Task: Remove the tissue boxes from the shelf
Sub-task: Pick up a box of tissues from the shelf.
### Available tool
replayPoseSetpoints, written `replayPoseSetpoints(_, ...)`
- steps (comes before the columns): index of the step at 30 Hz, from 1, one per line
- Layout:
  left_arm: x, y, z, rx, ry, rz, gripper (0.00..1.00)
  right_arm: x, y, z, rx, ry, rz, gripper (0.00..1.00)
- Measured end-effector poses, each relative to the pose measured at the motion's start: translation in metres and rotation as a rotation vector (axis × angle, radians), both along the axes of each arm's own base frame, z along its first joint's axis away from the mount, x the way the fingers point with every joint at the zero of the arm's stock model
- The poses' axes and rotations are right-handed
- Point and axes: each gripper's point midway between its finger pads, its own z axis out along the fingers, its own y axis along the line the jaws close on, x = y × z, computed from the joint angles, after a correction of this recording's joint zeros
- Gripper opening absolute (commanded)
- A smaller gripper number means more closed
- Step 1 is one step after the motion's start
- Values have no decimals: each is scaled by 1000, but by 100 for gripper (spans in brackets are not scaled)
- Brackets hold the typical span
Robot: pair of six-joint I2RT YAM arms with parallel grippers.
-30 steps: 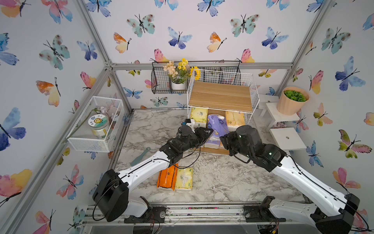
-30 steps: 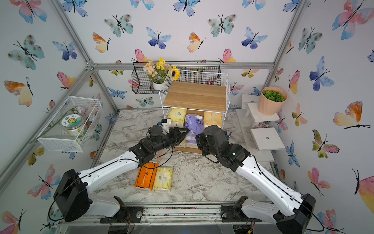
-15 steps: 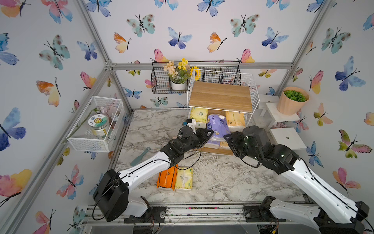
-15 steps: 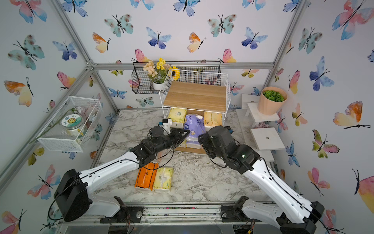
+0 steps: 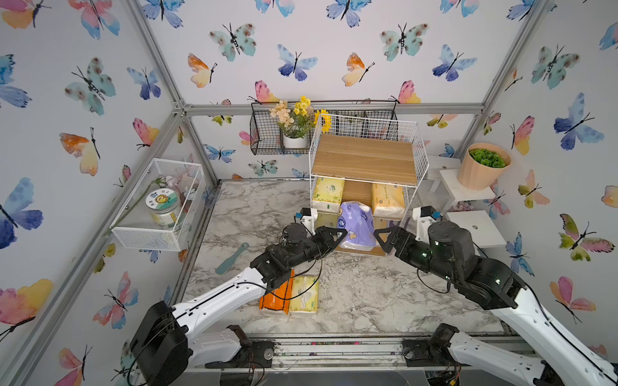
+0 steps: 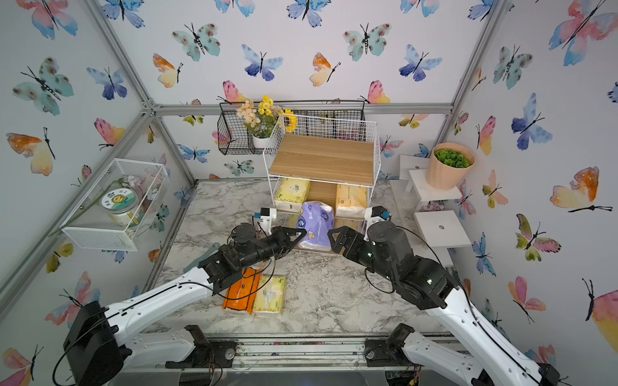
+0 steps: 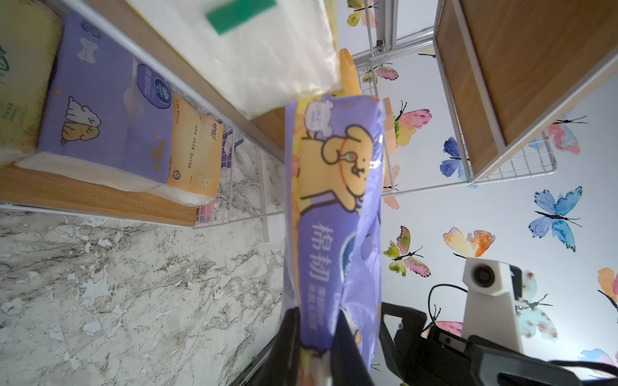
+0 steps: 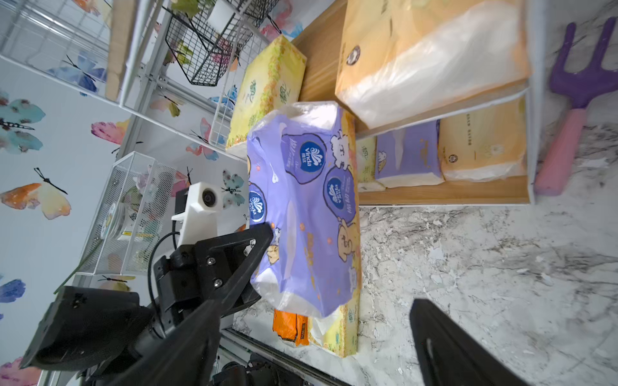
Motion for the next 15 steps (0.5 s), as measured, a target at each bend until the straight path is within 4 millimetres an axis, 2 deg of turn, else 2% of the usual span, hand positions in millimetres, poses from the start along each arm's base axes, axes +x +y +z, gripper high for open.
replayPoseSetpoints(3,-11,4,7,-32,-20,-29,7,-1,12,-19,-6,23,61,95)
replayPoseSetpoints(6,-22,8,11,-65,-36,-61,6,-3,21,-29,21,41,111,94)
replayPoseSetpoints(12,-40,12,5,-104,-24,-120,6,4,33,-32,130,37,167,89)
replayPoseSetpoints(15,-45,12,1,-118,-15,-142,6,9,35,-30,191,30,188,79)
